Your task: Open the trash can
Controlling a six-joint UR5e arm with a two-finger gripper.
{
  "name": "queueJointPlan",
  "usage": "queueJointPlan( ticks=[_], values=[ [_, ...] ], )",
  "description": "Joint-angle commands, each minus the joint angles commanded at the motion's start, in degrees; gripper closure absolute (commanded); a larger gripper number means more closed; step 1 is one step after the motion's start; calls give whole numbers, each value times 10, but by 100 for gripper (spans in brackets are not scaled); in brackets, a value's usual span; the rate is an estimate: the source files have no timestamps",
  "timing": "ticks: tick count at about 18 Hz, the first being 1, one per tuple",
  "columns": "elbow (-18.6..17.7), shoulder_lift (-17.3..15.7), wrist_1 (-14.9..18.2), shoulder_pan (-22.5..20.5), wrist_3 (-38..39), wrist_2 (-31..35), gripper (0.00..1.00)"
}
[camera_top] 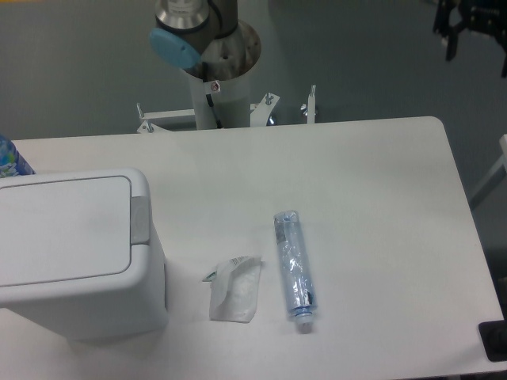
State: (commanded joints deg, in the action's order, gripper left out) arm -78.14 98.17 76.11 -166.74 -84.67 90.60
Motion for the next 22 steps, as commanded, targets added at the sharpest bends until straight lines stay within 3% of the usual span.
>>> queueJointPlan(
  ticks=[6,11,15,17,19,22],
  values=[
    [10,6,2,53,156,-23,0],
    [7,6,-1,91,425,-147,0],
    [-3,2,2,107,512,-242,0],
    [-4,4,3,131,595,-276,0],
    [-6,8,-1,155,699,-286,0],
    [-8,18,-16,191,739,-283,0]
  ],
)
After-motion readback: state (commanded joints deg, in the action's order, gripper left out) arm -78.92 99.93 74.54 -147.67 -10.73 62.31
